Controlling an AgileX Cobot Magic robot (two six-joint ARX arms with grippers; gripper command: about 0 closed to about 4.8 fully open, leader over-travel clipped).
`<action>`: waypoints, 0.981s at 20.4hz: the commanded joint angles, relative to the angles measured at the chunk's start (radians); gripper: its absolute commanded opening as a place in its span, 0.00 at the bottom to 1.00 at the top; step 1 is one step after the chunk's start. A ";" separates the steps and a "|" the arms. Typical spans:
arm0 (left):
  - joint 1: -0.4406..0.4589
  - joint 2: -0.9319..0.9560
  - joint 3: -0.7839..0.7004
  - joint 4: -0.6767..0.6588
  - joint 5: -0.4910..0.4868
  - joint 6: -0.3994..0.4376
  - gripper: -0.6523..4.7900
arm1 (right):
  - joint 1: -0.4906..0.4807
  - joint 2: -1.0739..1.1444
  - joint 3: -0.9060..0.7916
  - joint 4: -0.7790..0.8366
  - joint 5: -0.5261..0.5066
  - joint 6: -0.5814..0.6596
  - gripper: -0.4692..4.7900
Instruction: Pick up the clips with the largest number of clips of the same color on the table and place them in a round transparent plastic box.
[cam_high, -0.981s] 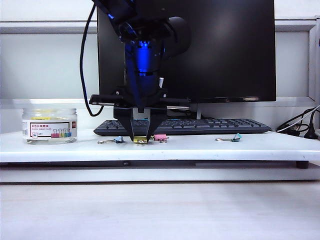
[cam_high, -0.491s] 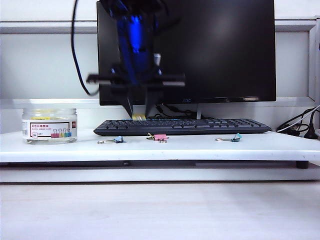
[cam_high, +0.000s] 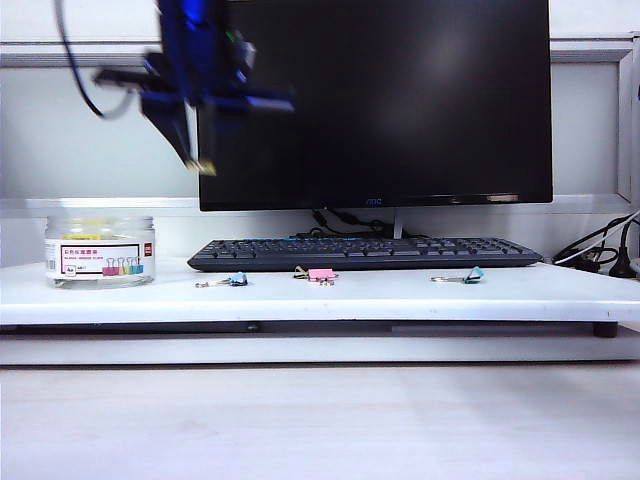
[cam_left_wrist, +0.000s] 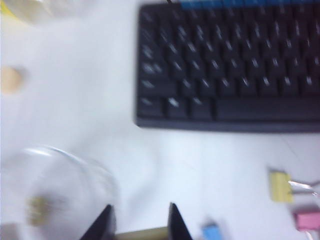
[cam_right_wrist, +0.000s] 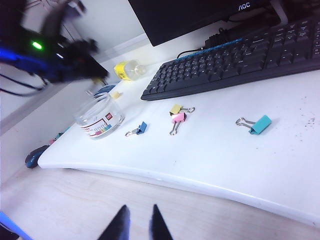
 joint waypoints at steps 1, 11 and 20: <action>0.045 -0.057 -0.002 -0.025 -0.011 0.053 0.16 | 0.000 -0.002 0.004 0.011 -0.002 0.000 0.21; 0.154 -0.084 -0.074 -0.059 0.026 0.124 0.16 | 0.000 -0.002 0.004 0.011 -0.002 0.000 0.21; 0.241 -0.083 -0.201 0.103 0.164 0.191 0.16 | -0.001 -0.002 0.004 0.011 -0.002 0.000 0.21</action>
